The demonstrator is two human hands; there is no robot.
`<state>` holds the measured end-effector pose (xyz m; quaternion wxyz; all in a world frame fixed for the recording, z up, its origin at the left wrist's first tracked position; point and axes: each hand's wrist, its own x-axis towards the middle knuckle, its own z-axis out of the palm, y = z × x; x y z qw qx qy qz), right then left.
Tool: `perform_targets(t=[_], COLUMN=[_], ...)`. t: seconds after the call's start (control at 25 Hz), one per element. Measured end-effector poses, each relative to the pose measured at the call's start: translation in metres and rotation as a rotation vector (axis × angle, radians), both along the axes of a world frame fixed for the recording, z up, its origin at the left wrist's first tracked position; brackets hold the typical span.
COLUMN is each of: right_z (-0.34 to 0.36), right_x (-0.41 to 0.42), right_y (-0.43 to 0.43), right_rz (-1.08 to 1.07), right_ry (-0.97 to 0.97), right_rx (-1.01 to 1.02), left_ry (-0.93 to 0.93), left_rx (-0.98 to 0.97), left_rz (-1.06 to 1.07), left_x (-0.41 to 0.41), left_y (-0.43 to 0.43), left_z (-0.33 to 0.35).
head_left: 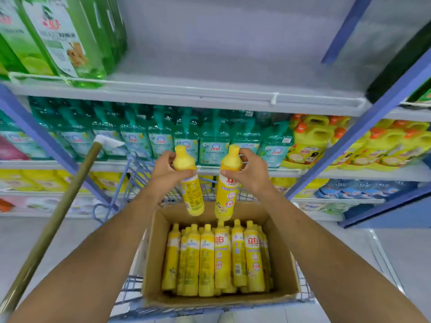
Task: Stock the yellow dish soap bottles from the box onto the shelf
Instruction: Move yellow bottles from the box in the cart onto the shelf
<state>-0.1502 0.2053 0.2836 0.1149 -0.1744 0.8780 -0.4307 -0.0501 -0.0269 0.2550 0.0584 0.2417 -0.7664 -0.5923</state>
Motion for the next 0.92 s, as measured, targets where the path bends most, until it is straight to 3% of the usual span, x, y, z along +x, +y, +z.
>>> perform_targets(t=[0.24,0.48,0.92], right_z=[0.122,0.205,0.290], right_x=[-0.009,-0.030,-0.113], right_y=[-0.017,-0.037,-0.077], right_rz=[-0.030,-0.008,0.034], right_ry=[0.179,0.341,0.481], right_rx=[-0.150,-0.250,-0.386], left_ry=[0.241,0.424,0.522], left_rx=[-0.105,-0.178,-0.276], left_rz=[0.042,0.055,0.188], left_x=[-0.020,-0.035,-0.120], left_y=[-0.011,-0.016,-0.035], left_z=[0.136,0.230,0.309])
